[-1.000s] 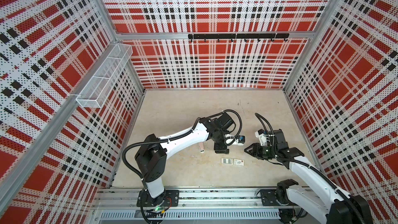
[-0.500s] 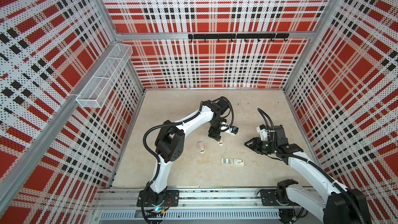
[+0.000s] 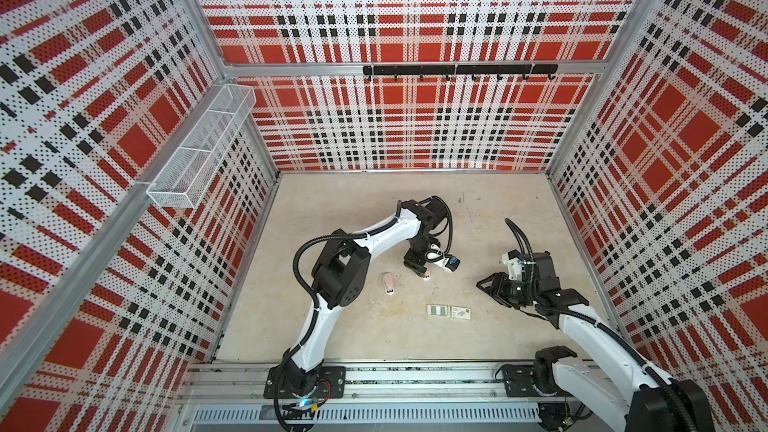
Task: Load the staples into the stapler
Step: 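Lower the left gripper onto the pink stapler and close on it, then lift the pink stapler with the left gripper toward the right gripper while right gripper approaches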
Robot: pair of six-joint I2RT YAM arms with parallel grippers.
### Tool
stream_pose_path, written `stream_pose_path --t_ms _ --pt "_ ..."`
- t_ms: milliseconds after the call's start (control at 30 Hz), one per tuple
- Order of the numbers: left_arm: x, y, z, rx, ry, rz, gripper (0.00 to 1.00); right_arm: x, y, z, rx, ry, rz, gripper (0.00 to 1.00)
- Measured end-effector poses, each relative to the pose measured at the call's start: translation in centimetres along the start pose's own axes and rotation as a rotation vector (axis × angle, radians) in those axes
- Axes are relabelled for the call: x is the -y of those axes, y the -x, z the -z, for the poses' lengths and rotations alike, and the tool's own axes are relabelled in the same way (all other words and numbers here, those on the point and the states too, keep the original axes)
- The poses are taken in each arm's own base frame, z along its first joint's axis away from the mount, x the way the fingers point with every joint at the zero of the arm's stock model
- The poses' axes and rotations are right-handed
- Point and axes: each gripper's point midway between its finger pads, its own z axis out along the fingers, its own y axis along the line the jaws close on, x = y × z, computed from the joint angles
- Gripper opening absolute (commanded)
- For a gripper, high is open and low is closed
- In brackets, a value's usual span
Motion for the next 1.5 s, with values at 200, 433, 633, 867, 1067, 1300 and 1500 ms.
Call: stream_pose_path --t_ms 200,433,633,867,1067,1300,1500 --pt "-0.2 -0.3 -0.8 -0.012 0.014 -0.011 0.51 0.3 0.1 -0.1 0.001 -0.006 -0.012 0.40" --pt "0.6 -1.0 -2.6 -0.031 0.003 -0.010 0.41 0.3 0.3 0.0 0.004 -0.006 -0.014 0.40" --pt "0.9 -1.3 -3.3 -0.045 0.003 0.000 0.48 0.3 0.3 0.0 0.005 -0.004 -0.014 0.40" --pt "0.3 -1.0 -2.6 -0.037 0.034 0.034 0.54 0.3 0.4 0.0 0.009 -0.002 -0.015 0.40" --pt "0.0 -0.2 -1.3 -0.004 0.061 0.064 0.49 0.2 0.5 0.0 0.013 0.002 -0.012 0.40" --pt "0.1 0.4 -1.2 0.008 0.059 0.079 0.35 -0.2 0.8 0.0 0.022 0.020 -0.003 0.39" --pt "0.2 0.7 -1.1 0.020 0.057 0.103 0.23 -0.3 0.8 0.0 0.020 0.027 -0.002 0.39"
